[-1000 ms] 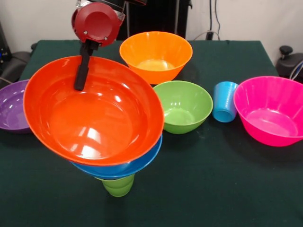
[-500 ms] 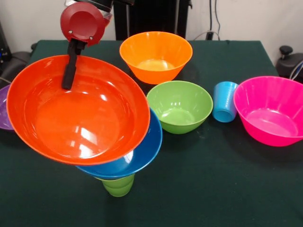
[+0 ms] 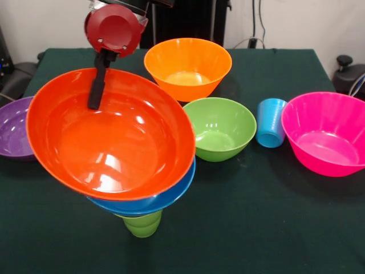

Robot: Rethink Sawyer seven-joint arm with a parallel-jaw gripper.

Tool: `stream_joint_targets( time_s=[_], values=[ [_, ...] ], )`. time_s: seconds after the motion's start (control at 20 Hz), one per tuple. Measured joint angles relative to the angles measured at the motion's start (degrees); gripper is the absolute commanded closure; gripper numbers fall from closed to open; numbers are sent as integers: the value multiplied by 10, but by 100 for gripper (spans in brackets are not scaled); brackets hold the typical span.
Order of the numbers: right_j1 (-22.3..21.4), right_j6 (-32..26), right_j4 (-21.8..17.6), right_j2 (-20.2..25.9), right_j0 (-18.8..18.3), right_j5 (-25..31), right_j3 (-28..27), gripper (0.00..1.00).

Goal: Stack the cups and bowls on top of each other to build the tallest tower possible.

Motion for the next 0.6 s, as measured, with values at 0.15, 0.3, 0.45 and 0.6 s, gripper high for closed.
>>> stream_joint_targets(
  time_s=[0.15,0.3,0.45,0.6],
  values=[
    [1,0,0,-3,11,0,0,100],
    [2,0,0,-6,19,0,0,100],
    [3,0,0,-7,25,0,0,100],
    [6,0,0,-8,29,-2,0,100]
  ],
)
